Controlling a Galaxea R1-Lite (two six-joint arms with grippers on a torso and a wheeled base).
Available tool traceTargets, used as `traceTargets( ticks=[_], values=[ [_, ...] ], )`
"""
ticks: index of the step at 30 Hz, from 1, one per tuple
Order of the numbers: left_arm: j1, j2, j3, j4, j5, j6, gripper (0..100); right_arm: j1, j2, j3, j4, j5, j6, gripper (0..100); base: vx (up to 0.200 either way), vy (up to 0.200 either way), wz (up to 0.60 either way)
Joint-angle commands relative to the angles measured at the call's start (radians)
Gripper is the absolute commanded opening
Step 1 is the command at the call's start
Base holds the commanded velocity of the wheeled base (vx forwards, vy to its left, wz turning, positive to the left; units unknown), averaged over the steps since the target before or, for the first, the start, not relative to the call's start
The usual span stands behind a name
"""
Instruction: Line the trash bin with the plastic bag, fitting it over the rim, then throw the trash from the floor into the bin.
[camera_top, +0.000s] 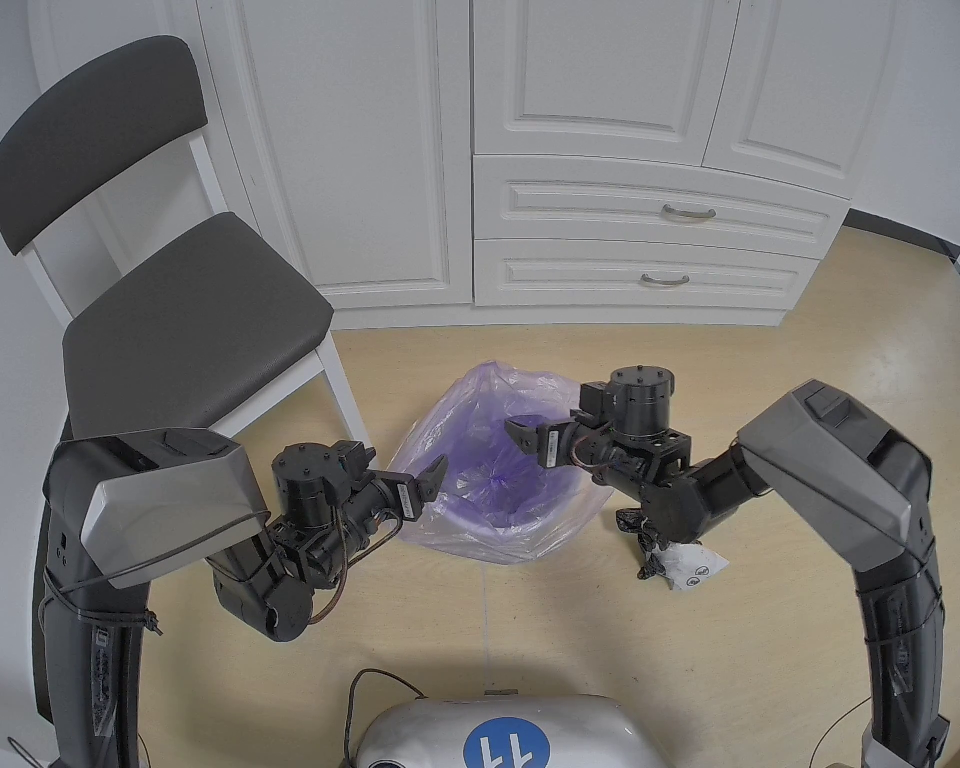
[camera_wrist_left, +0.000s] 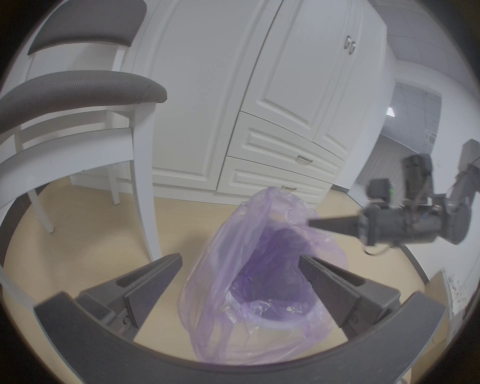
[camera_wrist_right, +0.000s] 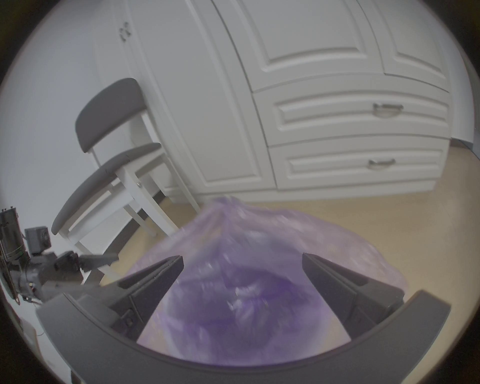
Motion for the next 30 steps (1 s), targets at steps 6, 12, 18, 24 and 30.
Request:
traceTargets(
  ticks=[6,12,18,24,30],
  values=[
    [-0.054,-0.109,-0.235,0.473,0.144,-0.200,100,-0.099,-0.210,0.270,0.040,-0.094,0.023,100,0.000,0.000,0.00],
    [-0.048,-0.069,-0.430,0.728,0.106,-0.197,100,-0.102,-0.118,0.207,0.042,-0.099,0.021,100,0.000,0.000,0.00],
    [-0.033,-0.006,-0.574,0.921,0.107,-0.177,100,-0.134,-0.022,0.103,0.045,-0.108,0.027,100,0.000,0.000,0.00],
    [-0.010,0.074,-0.689,0.976,0.116,-0.126,100,-0.154,0.052,-0.017,0.091,-0.108,0.072,100,0.000,0.000,0.00],
    [-0.003,0.109,-0.769,1.061,0.169,-0.124,100,-0.172,0.138,-0.149,0.088,-0.096,0.147,100,0.000,0.000,0.00]
  ],
)
